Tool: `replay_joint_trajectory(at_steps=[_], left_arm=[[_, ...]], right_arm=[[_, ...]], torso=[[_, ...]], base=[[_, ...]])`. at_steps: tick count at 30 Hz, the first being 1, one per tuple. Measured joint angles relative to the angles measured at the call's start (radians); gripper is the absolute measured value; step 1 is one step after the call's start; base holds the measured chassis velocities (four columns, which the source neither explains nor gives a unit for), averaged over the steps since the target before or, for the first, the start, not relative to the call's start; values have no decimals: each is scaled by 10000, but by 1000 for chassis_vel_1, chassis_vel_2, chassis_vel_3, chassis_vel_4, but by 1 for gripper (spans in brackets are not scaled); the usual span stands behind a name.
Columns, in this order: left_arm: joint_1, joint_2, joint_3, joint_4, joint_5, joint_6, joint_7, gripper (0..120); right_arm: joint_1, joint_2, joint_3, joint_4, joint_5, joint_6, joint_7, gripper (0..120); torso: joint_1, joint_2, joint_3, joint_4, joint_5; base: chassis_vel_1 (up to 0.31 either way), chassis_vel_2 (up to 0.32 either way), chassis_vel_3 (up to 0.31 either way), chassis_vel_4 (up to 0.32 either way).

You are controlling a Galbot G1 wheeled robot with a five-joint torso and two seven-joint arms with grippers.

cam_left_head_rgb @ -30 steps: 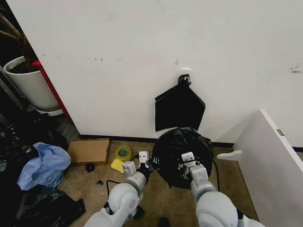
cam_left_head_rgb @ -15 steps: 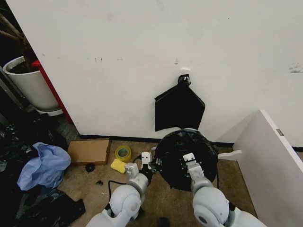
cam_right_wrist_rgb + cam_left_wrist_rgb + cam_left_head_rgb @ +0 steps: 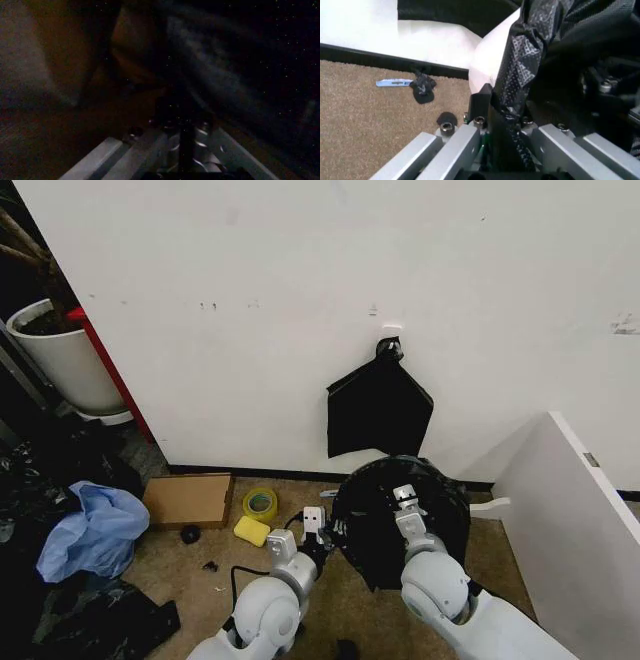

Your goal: Place the garbage bag over the trash bin.

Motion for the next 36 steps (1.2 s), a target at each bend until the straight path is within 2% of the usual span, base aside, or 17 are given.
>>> replay_joint_trajectory(at_steps=[4, 7, 10, 13, 22, 29, 32, 36], left_arm=[[-18, -12, 3, 0, -171, 25, -4, 0], [-85, -40, -4, 54, -246, 37, -11, 0], [-158, -60, -3, 157, -281, 40, -22, 0], [-166, -72, 36, 177, -332, 52, -26, 0], [-90, -23, 99, 36, -619, 193, -82, 0], [-46, 32, 98, -82, -712, 246, -97, 0], [-79, 8, 87, 5, -701, 232, -93, 0], [-229, -61, 12, 225, -661, 128, -90, 0]], right_arm=[[-72, 29, 40, -356, -906, 653, -291, 0], [-522, -113, 217, 7, -1590, 1260, -978, 0], [-904, -222, 98, 732, -1014, 1054, -1142, 0], [-866, -139, -48, 711, -886, 966, -1154, 0], [272, 434, -38, -1537, -2017, 1430, -1355, 0], [849, 650, -91, -2527, -1987, 1056, -1254, 0], [884, 626, -65, -2467, -1820, 1070, -1202, 0], [463, 326, -67, -1487, -1368, 1116, -1168, 0]], torso=[[0, 0, 0, 1, 1], [0, 0, 0, -2, 0], [-1, 1, -1, -2, -1], [-1, 0, -1, -3, -1], [0, 0, 0, 1, 0], [0, 0, 0, 1, -1], [0, 0, 0, 1, 0], [0, 0, 1, -2, 0]], base=[[0, 0, 0, 0], [0, 0, 0, 0], [0, 0, 0, 0], [0, 0, 0, 0], [0, 0, 0, 0], [0, 0, 0, 0], [0, 0, 0, 0], [0, 0, 0, 0]])
